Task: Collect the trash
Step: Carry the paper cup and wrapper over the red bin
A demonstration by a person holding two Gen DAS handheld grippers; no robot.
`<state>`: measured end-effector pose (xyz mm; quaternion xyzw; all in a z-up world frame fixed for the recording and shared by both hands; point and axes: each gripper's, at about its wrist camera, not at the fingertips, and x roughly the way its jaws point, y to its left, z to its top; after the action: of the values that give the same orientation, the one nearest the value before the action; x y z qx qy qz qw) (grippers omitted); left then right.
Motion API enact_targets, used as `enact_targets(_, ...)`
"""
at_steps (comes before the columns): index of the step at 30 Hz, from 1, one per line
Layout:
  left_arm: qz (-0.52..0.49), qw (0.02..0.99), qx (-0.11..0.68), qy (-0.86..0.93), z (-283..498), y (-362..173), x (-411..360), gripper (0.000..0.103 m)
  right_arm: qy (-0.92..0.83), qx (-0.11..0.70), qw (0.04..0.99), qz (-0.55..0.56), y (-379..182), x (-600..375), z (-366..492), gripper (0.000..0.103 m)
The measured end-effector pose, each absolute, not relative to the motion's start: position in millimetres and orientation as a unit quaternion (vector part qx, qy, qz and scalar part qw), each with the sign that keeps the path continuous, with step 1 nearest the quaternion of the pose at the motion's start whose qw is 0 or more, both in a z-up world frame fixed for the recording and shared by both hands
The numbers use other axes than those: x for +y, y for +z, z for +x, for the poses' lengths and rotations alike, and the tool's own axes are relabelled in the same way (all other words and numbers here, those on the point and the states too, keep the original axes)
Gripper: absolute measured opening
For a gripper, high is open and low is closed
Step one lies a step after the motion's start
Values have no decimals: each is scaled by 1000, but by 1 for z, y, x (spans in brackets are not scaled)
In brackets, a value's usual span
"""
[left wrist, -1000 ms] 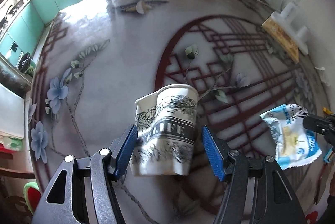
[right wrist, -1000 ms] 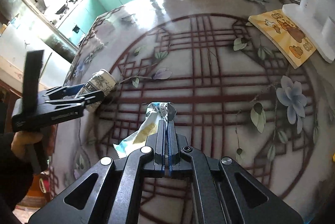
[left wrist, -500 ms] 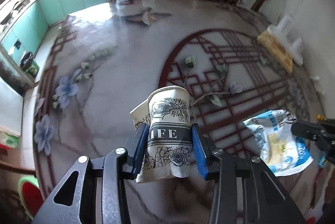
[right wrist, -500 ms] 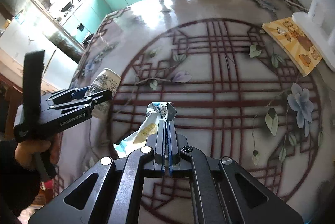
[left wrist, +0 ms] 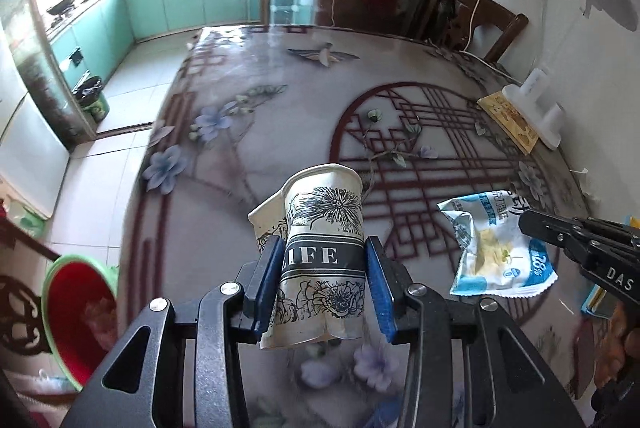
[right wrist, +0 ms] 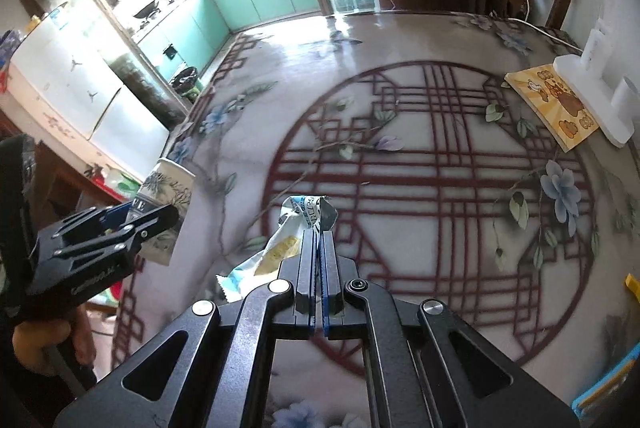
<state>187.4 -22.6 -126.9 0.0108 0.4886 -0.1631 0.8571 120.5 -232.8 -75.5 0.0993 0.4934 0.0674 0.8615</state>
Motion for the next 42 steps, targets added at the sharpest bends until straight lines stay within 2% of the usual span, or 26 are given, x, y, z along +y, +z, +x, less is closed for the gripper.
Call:
enact_targets(16, -23, 867, 477, -139, 132, -115, 55, 39, 84, 485, 868, 65, -61, -162, 89, 2)
enact_targets(42, -59, 872, 478, -87, 107, -119, 163, 39, 116, 487, 865, 30, -60, -68, 88, 2)
